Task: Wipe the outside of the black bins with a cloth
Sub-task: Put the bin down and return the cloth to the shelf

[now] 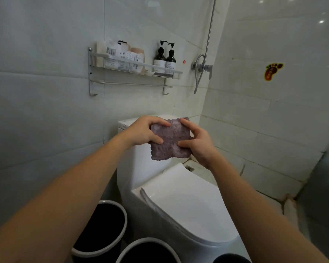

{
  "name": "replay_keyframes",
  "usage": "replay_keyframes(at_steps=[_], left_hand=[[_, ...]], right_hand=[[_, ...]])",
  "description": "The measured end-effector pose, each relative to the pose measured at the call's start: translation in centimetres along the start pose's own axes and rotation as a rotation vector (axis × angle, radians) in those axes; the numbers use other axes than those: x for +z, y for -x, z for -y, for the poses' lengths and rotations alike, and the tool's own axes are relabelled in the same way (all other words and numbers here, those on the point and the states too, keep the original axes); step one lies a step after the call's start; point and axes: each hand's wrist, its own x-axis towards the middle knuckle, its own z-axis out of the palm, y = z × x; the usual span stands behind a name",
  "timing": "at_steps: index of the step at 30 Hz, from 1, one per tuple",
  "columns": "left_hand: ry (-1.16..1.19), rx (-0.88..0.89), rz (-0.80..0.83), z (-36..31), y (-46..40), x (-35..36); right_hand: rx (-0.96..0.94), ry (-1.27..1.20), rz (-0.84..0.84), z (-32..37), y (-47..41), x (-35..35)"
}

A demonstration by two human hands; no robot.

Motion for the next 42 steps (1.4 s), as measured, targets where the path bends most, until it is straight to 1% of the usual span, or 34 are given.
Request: replay_keyframes(at_steps=[2, 4, 7, 10, 15, 19, 23, 27, 31, 36, 42], left_hand=[[0.067, 0.007, -0.074, 0.2, -0.3, -0.8], [0.126, 0.006, -0.112, 0.7, -0.9, -1.6], [0.072, -0.005, -0.089, 1.7, -2.1, -2.4], [0.033, -0.03, -0.101, 2.6, -3.8, -3.4], [-0.049, -0.052, -0.08, 3.3, -7.8, -5.4], [-0.105, -0.056, -0.091, 3.1, -11.8, -7.5], [-0.121, -0.059, -0.145, 1.9, -15.5, -9.2], [-0.089, -0.069, -0.196, -1.9, -18.5, -10.9], [-0.042, -0.127, -0.197, -7.6, -20.3, -13.3], [-0.024, -0.229, -0.185, -14.9, -20.4, -17.0], [0.009, -0.325, -0.237, -22.4, -19.5, -21.4]], right_hand=[[-0.009, 0.048, 0.019, 0.2, -0.4, 0.0], [-0.022, 0.081, 0.005, 0.1, -1.0, 0.2], [-0.033, 0.143, -0.02, -0.7, -2.5, 0.5], [-0.032, 0.184, -0.012, -1.6, -4.8, 0.8], [-0.037, 0.195, 0.014, -2.7, -10.1, 0.7], [-0.069, 0.179, 0.013, -2.3, -15.4, 0.7], [-0.072, 0.177, 0.022, -0.6, -19.7, 0.6], [-0.047, 0.209, 0.043, 4.4, -22.9, -0.1], [-0.002, 0.23, 0.074, 11.2, -25.2, -0.5], [0.087, 0.219, 0.12, 19.4, -26.4, 0.5], [0.184, 0.19, 0.165, 27.7, -27.0, 3.0]])
